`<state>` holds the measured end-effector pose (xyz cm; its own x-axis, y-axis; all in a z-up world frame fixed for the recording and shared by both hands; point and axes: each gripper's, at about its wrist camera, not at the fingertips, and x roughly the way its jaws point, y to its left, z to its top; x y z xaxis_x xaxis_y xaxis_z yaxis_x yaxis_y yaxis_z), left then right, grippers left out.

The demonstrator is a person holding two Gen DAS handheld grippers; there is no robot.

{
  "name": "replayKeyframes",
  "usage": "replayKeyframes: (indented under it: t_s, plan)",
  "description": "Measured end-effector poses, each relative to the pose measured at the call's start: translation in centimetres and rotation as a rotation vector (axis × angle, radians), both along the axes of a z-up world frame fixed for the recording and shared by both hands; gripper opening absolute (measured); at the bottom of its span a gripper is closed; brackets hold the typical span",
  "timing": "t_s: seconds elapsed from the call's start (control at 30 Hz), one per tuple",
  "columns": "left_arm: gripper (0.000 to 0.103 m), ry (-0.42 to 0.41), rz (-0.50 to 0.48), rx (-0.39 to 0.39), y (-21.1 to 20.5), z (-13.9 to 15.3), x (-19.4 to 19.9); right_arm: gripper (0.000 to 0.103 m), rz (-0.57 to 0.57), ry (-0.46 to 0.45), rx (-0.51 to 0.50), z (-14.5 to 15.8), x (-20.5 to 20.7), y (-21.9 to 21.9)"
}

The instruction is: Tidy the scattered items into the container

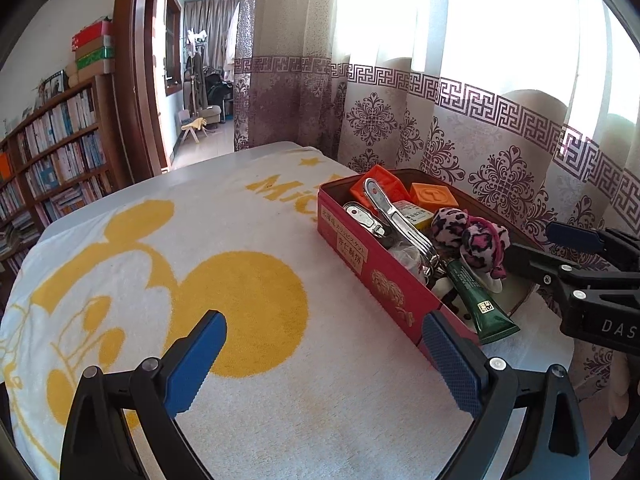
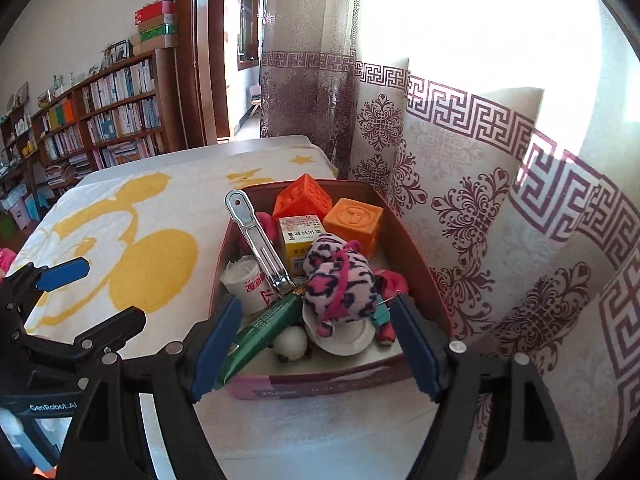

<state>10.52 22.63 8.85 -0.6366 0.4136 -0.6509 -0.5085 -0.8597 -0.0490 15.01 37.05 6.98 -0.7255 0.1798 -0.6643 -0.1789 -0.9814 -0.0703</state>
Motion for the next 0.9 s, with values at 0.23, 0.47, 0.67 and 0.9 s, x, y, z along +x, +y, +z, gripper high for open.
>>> replayKeyframes:
  t_s: [0.23,0.47,0.67,0.9]
  plan:
    - [0.102,0.004,0.004,-0.007,1.3,0.5,0.8,0.083,-0.023,-0.040,-0.046,-0.8,3.1,1.0]
    - [0.102,-0.013,-0.003,0.002,2.3,0.7,1.5,0.083,-0.032,-0.032,-0.015,-1.7,3.9,0.5]
    - [0.102,-0.031,-0.032,0.001,3.3,0.9,1.9,0.083,-0.049,-0.034,-0.001,-2.4,4.3,0.7]
    - [0.102,-0.068,-0.076,0.048,4.1,0.8,1.9,0.083,-0.073,-0.027,-0.023,-2.8,4.9,1.5]
